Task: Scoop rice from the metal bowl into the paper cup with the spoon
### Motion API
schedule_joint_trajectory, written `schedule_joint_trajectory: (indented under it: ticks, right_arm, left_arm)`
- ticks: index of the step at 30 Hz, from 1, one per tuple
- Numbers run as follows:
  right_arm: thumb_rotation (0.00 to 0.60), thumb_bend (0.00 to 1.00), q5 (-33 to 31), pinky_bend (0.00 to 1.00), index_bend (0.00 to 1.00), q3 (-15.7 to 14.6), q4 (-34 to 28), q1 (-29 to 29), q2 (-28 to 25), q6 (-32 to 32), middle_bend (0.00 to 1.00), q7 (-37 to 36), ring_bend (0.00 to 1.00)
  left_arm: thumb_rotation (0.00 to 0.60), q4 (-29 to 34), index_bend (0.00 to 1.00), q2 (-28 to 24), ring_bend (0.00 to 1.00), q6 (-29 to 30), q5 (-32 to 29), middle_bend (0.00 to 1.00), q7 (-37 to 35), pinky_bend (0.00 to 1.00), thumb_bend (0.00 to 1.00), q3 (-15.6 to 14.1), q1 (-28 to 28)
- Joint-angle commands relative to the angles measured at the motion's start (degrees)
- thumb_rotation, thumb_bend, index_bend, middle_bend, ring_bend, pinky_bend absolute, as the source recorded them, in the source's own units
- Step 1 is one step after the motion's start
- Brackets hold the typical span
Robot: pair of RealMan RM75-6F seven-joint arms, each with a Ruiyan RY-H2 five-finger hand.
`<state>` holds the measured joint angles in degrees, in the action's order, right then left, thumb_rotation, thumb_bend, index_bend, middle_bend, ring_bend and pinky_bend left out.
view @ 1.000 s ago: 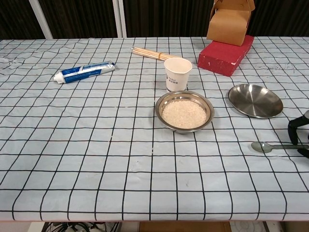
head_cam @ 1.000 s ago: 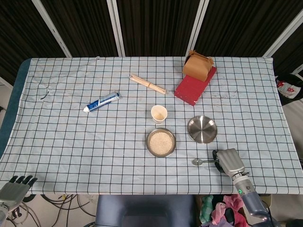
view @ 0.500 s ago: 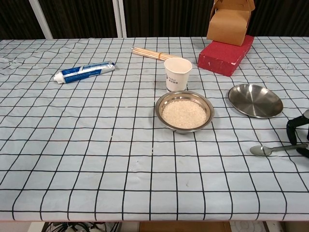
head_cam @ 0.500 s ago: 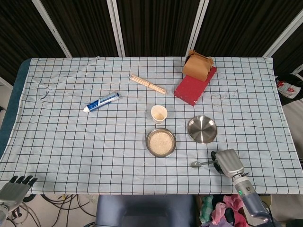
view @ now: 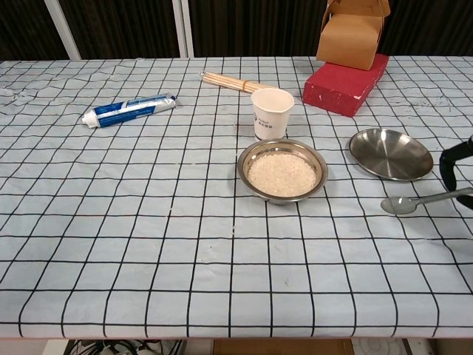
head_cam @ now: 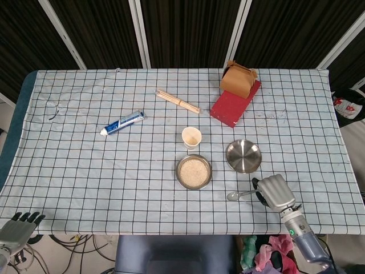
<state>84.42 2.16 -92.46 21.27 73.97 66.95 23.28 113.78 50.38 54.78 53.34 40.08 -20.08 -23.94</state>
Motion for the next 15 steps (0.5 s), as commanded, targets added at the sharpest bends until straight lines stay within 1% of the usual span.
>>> schedule_joint_trajectory:
  ticks: [1,4,6,9,15]
  right_arm:
    - [0.600,0.40,-2.1,1.00,0.60,3.3,-4.8,1.7,-2.4,0.7,1.00,5.6,1.00]
    - [0.600,0.40,-4.2,1.00,0.61,5.6,-6.3,2.6,-1.7,1.8,1.00,10.8,1.00]
    - [0.600,0.40,-5.5,1.00,0.61,7.0,-6.4,3.4,0.0,3.1,1.00,15.3,1.00]
    - [0.600,0.40,-6.2,1.00,0.62,8.3,-5.6,4.7,2.8,4.3,1.00,20.3,1.00]
    - [0.600,0.40,-6.3,1.00,0.62,9.6,-1.7,7.8,7.9,5.0,1.00,30.1,1.00]
  left_arm:
    - [0.600,0.0,0.00,0.0,0.00,0.0,0.0,0.00,0.0,0.00,0.06,0.0,0.0]
    - [0.600,0.0,0.00,0.0,0.00,0.0,0.1,0.00,-0.1,0.00,0.06,0.0,0.0]
    - [0.600,0.0,0.00,0.0,0.00,0.0,0.1,0.00,-0.1,0.00,0.06,0.0,0.0]
    - [0.600,0.0,0.00,0.0,0.00,-0.1,0.1,0.00,-0.1,0.00,0.06,0.0,0.0]
    - [0.600,0.0,0.00,-0.1,0.00,-0.3,0.1,0.00,-0.2,0.00,0.06,0.0,-0.1]
